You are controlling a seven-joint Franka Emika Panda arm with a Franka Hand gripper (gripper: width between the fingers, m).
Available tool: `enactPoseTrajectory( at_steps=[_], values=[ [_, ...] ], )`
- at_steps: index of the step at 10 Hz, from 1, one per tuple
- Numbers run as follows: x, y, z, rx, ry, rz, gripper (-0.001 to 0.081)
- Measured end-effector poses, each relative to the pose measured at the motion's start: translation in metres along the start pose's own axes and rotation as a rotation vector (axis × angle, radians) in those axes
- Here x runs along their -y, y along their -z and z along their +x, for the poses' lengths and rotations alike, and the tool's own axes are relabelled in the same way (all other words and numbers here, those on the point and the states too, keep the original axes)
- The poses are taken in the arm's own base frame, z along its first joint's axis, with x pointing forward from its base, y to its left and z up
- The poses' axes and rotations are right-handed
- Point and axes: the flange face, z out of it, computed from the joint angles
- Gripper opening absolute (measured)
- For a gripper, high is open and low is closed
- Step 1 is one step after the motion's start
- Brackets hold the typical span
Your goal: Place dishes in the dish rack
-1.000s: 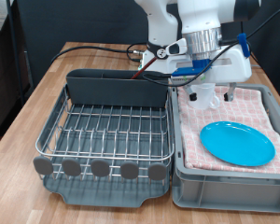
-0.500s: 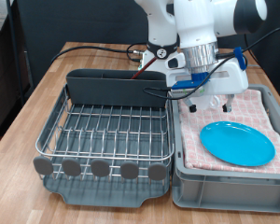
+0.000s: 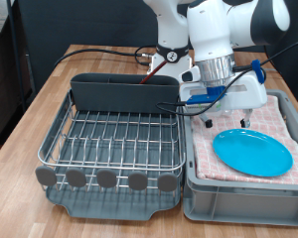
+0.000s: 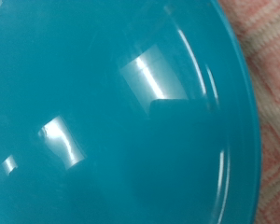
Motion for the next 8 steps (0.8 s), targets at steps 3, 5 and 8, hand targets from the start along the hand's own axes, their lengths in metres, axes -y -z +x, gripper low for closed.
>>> enactPoseTrajectory(
  at_steps=[3,5,8],
  values=[
    [0.003,-0.011,0.000,0.006,0.001,0.008,0.0802],
    [0.006,-0.017,0.000,0.009,0.005,0.014,0.0802],
    [0.012,-0.022,-0.003,0.020,0.022,0.033,0.0802]
  ],
)
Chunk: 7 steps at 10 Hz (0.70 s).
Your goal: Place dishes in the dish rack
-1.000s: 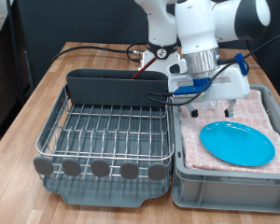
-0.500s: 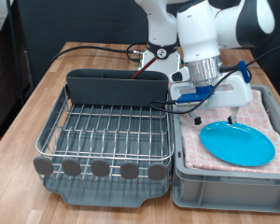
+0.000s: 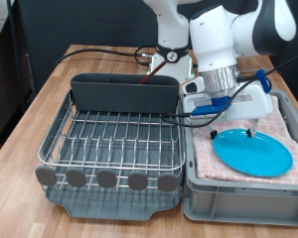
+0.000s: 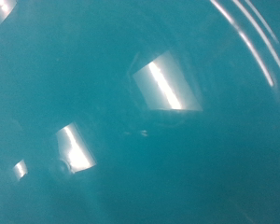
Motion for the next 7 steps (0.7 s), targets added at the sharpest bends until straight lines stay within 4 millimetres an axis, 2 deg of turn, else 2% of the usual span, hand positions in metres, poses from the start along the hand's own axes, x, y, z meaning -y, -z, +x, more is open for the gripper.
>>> enactPoseTrajectory(
  at_steps=[3,4,5,6,7],
  values=[
    [0.0044,-0.0023,-0.0005,0.001,0.002,0.004,0.0802],
    [0.0053,-0.0025,-0.0008,0.001,0.001,0.005,0.0691],
    [0.0060,-0.0025,-0.0015,0.001,0.000,0.005,0.0691],
    [0.0066,-0.0026,-0.0023,0.001,-0.002,0.004,0.0529],
    [0.0072,-0.0026,-0.0027,0.001,-0.001,0.003,0.0529]
  ],
)
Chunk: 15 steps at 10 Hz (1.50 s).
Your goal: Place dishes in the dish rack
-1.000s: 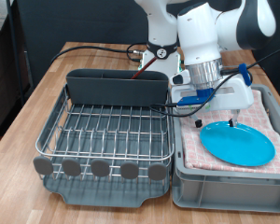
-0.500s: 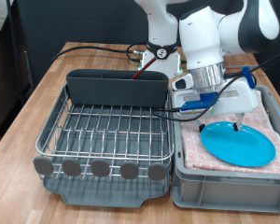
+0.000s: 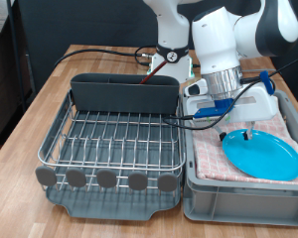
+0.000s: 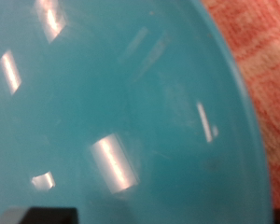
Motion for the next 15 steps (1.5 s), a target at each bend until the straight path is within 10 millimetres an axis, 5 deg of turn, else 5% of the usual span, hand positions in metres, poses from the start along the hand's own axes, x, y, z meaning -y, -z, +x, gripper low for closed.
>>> enactPoseTrajectory(
  at_steps=[1,2,4,15],
  values=[
    [0.000,0.000,0.000,0.000,0.000,0.000,0.0342],
    [0.001,0.000,0.000,0.000,0.000,0.000,0.0342],
    [0.002,0.000,0.000,-0.001,-0.001,-0.001,0.0044],
    [0.036,0.022,0.006,-0.070,0.026,-0.070,0.0021]
  ],
)
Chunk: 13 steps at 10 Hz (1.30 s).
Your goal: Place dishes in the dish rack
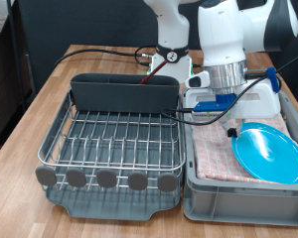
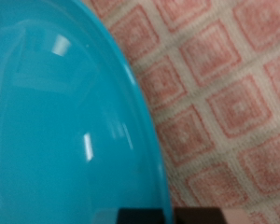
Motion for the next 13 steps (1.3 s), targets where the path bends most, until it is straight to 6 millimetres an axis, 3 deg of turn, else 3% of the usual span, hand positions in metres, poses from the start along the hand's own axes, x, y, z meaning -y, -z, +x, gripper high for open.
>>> enactPoseTrajectory(
  at_steps=[7,13],
  values=[
    [0.020,0.050,0.010,-0.102,0.015,-0.073,0.0020],
    [0.017,0.099,0.015,-0.170,0.033,-0.207,0.0020]
  ],
)
